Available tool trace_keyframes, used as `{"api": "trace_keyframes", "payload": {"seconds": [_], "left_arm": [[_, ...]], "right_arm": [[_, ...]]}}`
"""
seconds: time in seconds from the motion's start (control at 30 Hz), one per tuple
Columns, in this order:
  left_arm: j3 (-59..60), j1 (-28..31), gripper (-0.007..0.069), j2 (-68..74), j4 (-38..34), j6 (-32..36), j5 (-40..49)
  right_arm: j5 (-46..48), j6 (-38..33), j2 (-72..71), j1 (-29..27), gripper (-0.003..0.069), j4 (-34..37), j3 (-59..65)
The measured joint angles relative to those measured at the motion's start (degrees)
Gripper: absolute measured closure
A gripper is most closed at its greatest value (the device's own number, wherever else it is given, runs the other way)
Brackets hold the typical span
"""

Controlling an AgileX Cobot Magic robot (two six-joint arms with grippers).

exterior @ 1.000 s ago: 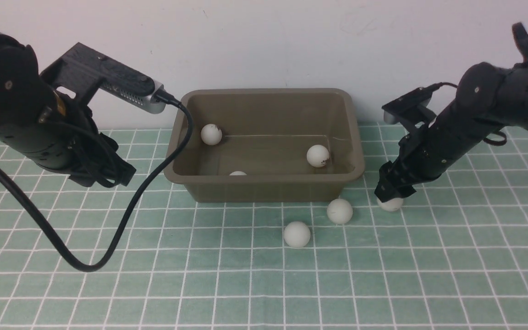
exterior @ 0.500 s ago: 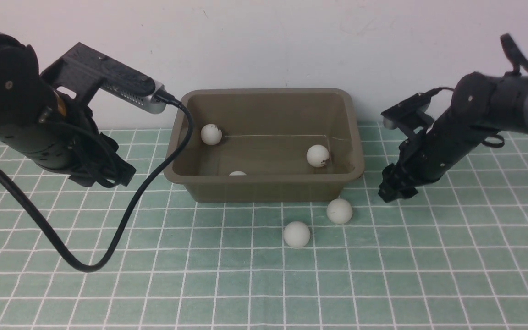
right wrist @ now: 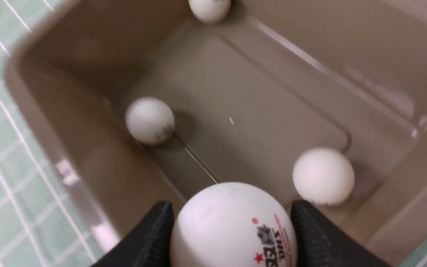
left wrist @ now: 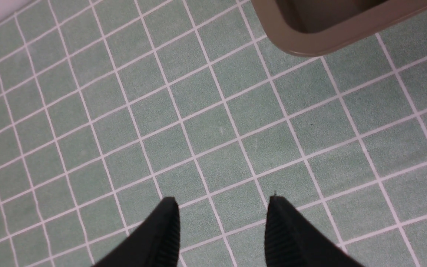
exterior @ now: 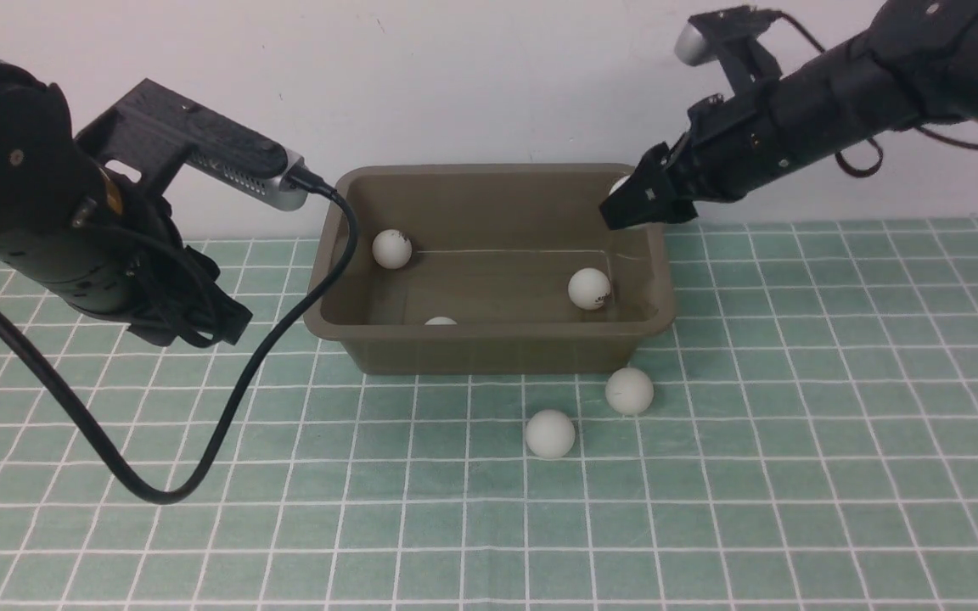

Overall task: Put the table tennis balls in the box on the green coffee tablecloth.
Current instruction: 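Release the ping pong ball into the bin and lift the gripper away, then reach for and grasp a ping pong ball on the table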

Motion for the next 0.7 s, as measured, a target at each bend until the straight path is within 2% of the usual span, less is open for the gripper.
{"api": "trace_keyframes", "payload": {"seconds": [0.13,0.3,0.37,0.47,0.6,0.7], "left_arm": [[0.0,0.0,0.0336,0.0,0.0,0.0,0.0],[0.0,0.0,0.0336,0.0,0.0,0.0,0.0],[0.0,0.0,0.0336,0.0,0.0,0.0,0.0],[0.0,0.0,0.0336,0.0,0.0,0.0,0.0],[0.0,0.0,0.0336,0.0,0.0,0.0,0.0],[0.0,0.0,0.0336,0.0,0.0,0.0,0.0]], "right_arm": [[-0.2,-0.1,2.2,0.0,0.0282,-1.9,0.0],[-1.5,-0.2,2.0,0.0,0.017,-1.7,-0.1],[-1.9,-0.9,1.5,0.0,0.0098,-1.1,-0.3],[-1.7,-2.3,0.5,0.0,0.0054,-1.1,-1.4],[-1.4,-2.4,-4.3,0.0,0.0067,-3.5,-4.3],[-1.1,-0.6,-8.8,0.0,0.0102,-9.7,-5.3]]}}
